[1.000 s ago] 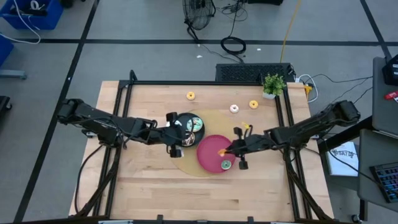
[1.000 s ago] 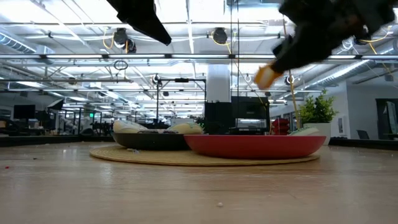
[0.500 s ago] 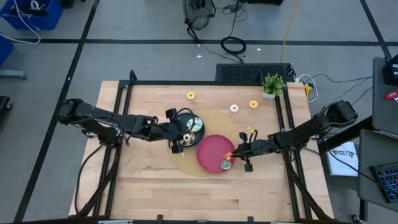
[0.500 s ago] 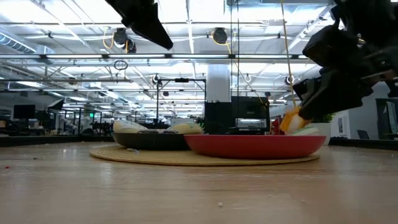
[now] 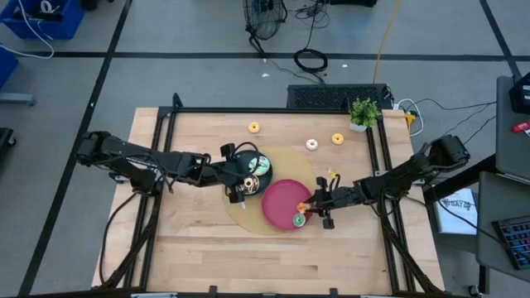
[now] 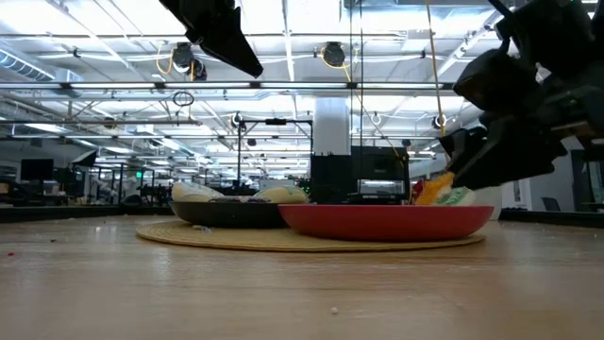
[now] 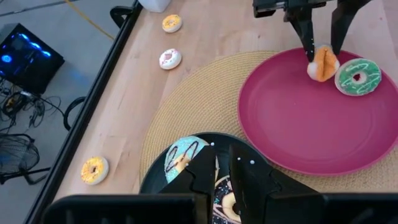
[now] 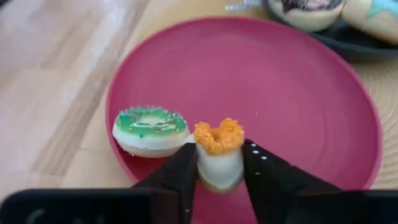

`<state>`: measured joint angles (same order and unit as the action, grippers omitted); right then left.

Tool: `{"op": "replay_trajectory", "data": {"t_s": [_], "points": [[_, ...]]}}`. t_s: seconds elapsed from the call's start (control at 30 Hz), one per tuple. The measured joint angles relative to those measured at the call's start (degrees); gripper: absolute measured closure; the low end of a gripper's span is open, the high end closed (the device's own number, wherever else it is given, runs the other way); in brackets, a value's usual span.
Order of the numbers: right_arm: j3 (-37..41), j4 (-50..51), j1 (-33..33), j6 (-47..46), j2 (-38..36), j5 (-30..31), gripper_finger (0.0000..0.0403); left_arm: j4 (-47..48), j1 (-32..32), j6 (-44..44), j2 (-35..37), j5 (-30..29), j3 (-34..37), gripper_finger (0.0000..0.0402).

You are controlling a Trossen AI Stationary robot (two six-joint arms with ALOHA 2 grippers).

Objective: Pick & Place donuts
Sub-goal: Put the small orange donut on the pink plate, then put the left small yellow donut on the pink plate

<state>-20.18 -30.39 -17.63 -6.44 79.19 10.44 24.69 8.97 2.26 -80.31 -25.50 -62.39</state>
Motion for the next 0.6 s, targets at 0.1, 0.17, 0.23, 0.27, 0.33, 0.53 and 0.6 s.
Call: {"op": "replay_trajectory", "data": {"t_s": [0.1,0.17,0.23,0.27,0.33,0.53,0.6], "points": [[0.0,-0.2,0.0,0.0,0.0,0.0,0.0246,0.0,0.0,0.0,0.0,0.0,0.0,0.035],[0.0,-0.2,0.0,0.0,0.0,0.0,0.0223,0.1,0.0,0.1,0.0,0.0,0.0,0.035],[0.0,-0.3,0.0,0.0,0.0,0.0,0.0202,0.7,0.0,0.2,0.0,0.0,0.0,0.035],[0.0,-0.2,0.0,0.0,0.0,0.0,0.0193,1.0,0.0,0.5,0.0,0.0,0.0,0.035],[0.0,-0.3,0.0,0.0,0.0,0.0,0.0177,1.6,0.0,1.2,0.0,0.1,0.0,0.035],[0.0,-0.1,0.0,0.0,0.0,0.0,0.0146,2.6,0.0,1.8,0.0,0.1,0.0,0.035],[0.0,0.3,0.0,0.0,0.0,0.0,0.0141,2.7,0.0,2.1,0.0,0.1,0.0,0.035]]}}
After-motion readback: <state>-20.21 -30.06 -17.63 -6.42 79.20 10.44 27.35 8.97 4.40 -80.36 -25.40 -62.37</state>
